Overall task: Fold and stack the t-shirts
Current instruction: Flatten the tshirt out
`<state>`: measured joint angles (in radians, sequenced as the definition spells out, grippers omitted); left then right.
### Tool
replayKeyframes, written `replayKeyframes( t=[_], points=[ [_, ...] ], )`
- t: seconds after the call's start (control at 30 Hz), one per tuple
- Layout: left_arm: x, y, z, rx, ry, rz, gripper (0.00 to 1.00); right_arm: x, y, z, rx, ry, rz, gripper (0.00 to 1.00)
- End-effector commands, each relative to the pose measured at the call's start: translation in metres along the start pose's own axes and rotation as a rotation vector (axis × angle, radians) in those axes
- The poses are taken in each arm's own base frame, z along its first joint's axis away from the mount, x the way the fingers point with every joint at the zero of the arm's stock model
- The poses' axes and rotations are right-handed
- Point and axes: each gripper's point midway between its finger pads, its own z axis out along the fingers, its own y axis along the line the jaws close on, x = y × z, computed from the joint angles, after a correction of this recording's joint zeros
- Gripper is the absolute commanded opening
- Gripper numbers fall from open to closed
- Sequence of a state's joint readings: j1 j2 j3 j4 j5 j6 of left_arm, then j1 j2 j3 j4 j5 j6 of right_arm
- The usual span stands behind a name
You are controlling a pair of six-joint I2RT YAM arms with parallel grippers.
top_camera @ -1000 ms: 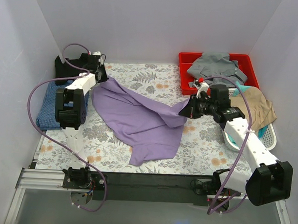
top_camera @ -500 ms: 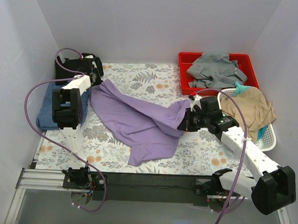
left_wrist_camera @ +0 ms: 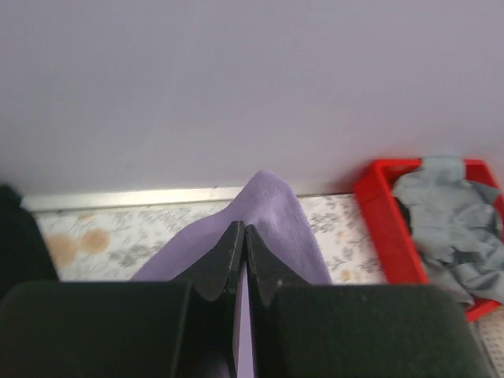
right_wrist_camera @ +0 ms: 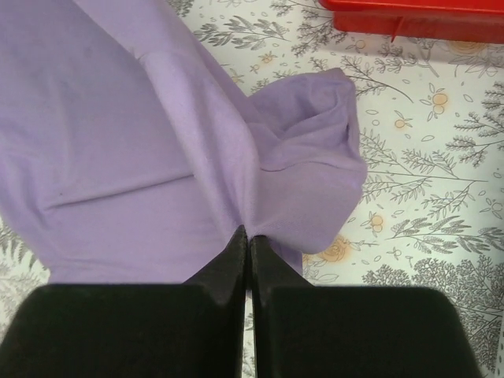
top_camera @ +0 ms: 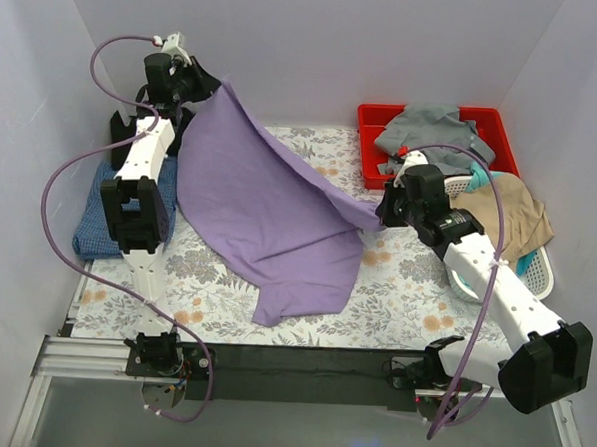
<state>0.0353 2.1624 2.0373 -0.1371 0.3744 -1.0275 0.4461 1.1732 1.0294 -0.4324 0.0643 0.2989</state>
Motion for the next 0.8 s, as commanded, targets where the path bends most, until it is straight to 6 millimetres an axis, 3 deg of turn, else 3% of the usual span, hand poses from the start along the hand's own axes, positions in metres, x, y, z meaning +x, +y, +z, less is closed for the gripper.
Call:
replayKeyframes(
  t=[0.0,0.07,0.2,0.33,0.43,0.57,0.67,0.77],
  points=[
    [0.041,-0.002,0.033,0.159,0.083,-0.115,0.00,-0.029,-0.009,0.010,0.062,-0.088,-0.016,0.01],
    [0.055,-0.006,0.041,0.224,0.128,-0.161,0.00,-0.034,-0.009,0.018,0.062,-0.093,-0.019,0.01],
    [0.097,0.017,0.063,0.210,0.190,-0.211,0.00,-0.040,-0.002,0.027,0.031,-0.101,-0.016,0.01],
    [0.125,0.042,0.072,0.155,0.213,-0.199,0.00,-0.043,0.009,0.032,-0.029,-0.101,-0.014,0.01],
    [0.135,0.059,0.077,0.099,0.210,-0.179,0.00,-0.040,0.018,0.033,-0.075,-0.089,-0.008,0.01],
    [0.118,0.081,0.078,0.019,0.146,-0.163,0.00,-0.034,0.018,0.026,-0.080,-0.092,0.010,0.01],
    [0.096,0.084,0.077,0.016,0.089,-0.175,0.00,-0.031,0.024,0.021,-0.117,-0.085,0.012,0.01],
    [0.079,0.073,0.075,0.067,0.047,-0.173,0.00,-0.030,0.035,0.017,-0.179,-0.065,0.001,0.01]
  ],
)
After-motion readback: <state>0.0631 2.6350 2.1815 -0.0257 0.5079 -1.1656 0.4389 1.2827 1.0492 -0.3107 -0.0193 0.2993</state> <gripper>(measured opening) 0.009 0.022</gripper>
